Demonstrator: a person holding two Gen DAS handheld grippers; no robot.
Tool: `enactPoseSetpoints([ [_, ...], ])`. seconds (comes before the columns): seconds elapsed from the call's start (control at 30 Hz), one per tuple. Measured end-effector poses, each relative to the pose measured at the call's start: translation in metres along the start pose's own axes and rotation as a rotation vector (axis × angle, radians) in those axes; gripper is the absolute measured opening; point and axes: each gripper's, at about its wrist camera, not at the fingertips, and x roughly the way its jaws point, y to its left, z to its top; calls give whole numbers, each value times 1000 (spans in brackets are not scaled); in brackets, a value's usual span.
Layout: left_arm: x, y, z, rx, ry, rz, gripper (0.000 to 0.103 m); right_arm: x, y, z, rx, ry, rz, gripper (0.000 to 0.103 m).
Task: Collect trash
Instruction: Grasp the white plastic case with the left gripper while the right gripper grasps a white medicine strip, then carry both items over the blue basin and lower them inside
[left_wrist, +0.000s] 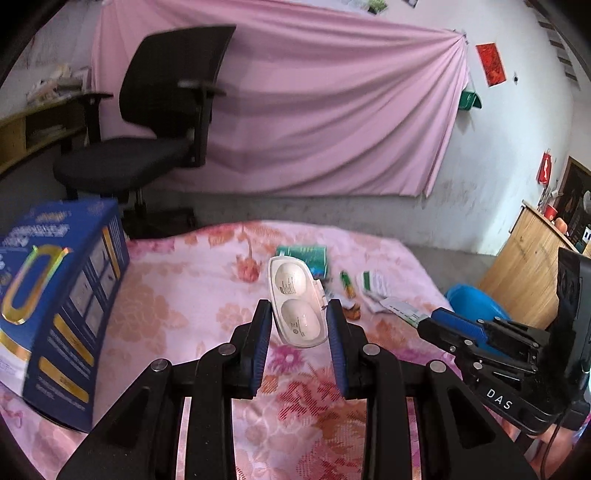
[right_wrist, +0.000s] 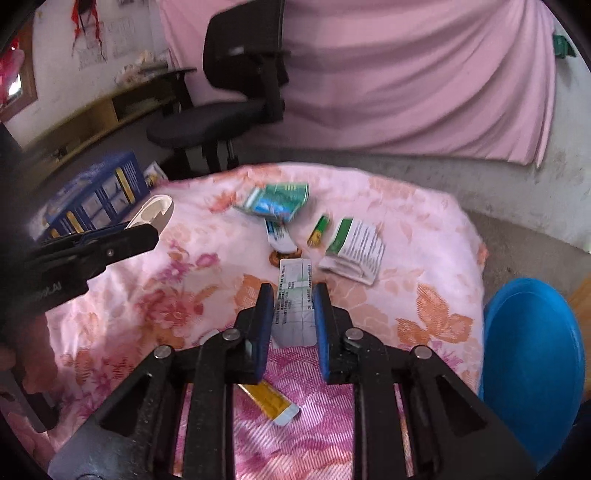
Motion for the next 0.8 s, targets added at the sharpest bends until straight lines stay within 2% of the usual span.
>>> enactPoseSetpoints([
  [0.13,-12,-9,5,21,-75,-11,26,-17,-3,-1,13,-84,-18,50],
  [0.27,-25,-25,12,59,-158,-31,26,-41,-7,-2,30,-208,-46,50],
  [0.53,-49,-80,37,184,-345,-115,26,-106,-25,-10,91,-570,-187,50],
  [0.63,-50,-105,42,229,-371,-170,26,-127,-32,-15,115,-677,-250,50],
  [0.8,-43,-148,46,309,-386,-258,26,-155,-47,-25,159,-788,-367,50],
])
